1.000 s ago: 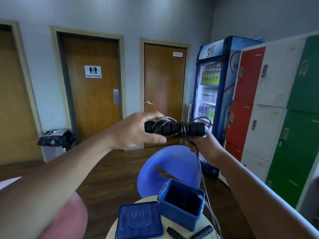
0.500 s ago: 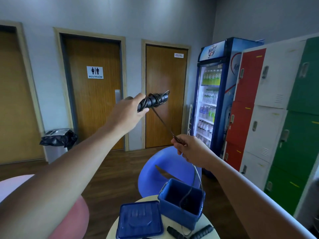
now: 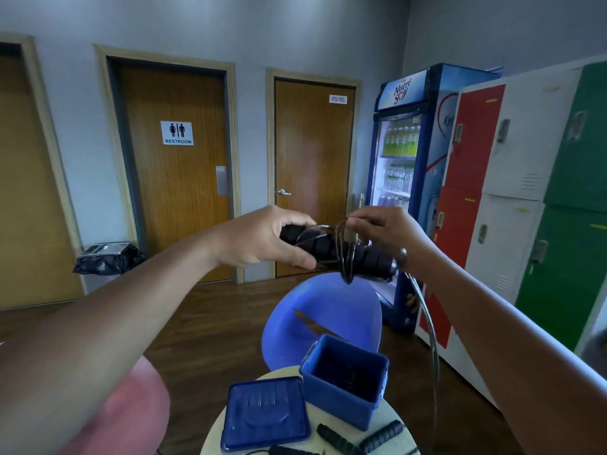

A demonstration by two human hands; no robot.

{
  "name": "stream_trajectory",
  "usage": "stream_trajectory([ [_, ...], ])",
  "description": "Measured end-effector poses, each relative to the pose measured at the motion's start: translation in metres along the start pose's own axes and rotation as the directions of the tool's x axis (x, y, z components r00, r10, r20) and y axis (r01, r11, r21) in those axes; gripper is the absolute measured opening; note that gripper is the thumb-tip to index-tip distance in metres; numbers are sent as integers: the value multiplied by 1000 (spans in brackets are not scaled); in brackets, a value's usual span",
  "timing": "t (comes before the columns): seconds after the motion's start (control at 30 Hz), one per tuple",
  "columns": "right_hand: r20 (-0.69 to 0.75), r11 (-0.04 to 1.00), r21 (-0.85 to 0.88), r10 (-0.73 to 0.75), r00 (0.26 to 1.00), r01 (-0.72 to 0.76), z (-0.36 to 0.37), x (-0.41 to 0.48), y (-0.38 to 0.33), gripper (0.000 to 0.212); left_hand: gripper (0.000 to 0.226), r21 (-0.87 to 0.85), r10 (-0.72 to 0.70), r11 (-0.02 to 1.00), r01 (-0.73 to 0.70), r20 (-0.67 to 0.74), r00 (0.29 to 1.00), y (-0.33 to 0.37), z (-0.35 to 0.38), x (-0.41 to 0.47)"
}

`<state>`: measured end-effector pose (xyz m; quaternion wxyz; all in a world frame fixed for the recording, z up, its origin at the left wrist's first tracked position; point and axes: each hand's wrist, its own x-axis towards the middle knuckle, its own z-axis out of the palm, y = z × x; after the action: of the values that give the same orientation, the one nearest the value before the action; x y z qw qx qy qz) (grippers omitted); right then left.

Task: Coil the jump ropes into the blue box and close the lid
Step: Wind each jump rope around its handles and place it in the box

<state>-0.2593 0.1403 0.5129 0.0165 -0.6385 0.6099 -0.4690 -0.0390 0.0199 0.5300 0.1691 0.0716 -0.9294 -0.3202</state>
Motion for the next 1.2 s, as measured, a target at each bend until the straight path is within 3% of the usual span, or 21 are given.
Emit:
stream_trajectory([
  [0.07,49,980,138,141,989,-146,8,-8,7,31,22,-144,55,988,-59,-34,998,6,-7,-5],
  [0.13,46,952,137,271,961,-275,24,-12,10,34,17,-262,64,961,-88,-96,993,9,-10,-5],
  [0.23,-1,944,266,202,979,-195,50,-10,9,31,20,-375,-44,925,-63,-270,962,5,-7,2],
  [0.33,30,957,237,164,986,-166,62,-11,7,23,35,-376,-179,927,4,-434,883,-4,-2,12],
  [0.43,78,965,161,199,977,-209,69,-10,13,20,35,-314,-242,948,54,-599,763,-16,-7,24],
  [0.47,87,971,114,199,976,-209,71,-10,14,19,37,-224,-225,970,97,-664,713,-21,-10,28],
  [0.53,104,987,-35,159,982,-156,71,-11,16,18,42,151,-70,949,278,-758,649,-34,-15,31],
  [0.6,127,978,-193,108,986,-82,67,-12,16,19,44,496,74,767,407,-699,711,-44,-15,27],
  [0.67,122,943,-333,64,990,-20,59,-9,11,16,43,643,11,632,432,-565,825,-49,-11,22],
  [0.73,67,890,-453,-13,998,42,45,-5,3,18,39,683,-148,613,397,-394,907,-46,-5,18],
  [0.77,36,876,-478,-58,998,68,38,-2,-3,19,37,661,-208,659,358,-297,932,-42,-4,17],
  [0.83,-18,883,-461,-105,994,85,21,5,-9,19,36,507,-277,809,298,-119,953,-32,-5,14],
  [0.93,-59,958,-281,-71,996,52,7,11,-9,11,37,212,-230,953,219,29,973,-16,-9,9],
  [1.07,-29,996,-79,-36,999,33,10,17,-1,9,47,-75,-116,990,122,78,990,-3,-14,6],
  [1.2,160,984,177,-60,985,31,14,1,13,8,37,-311,-31,949,52,75,997,-5,-18,0],
])
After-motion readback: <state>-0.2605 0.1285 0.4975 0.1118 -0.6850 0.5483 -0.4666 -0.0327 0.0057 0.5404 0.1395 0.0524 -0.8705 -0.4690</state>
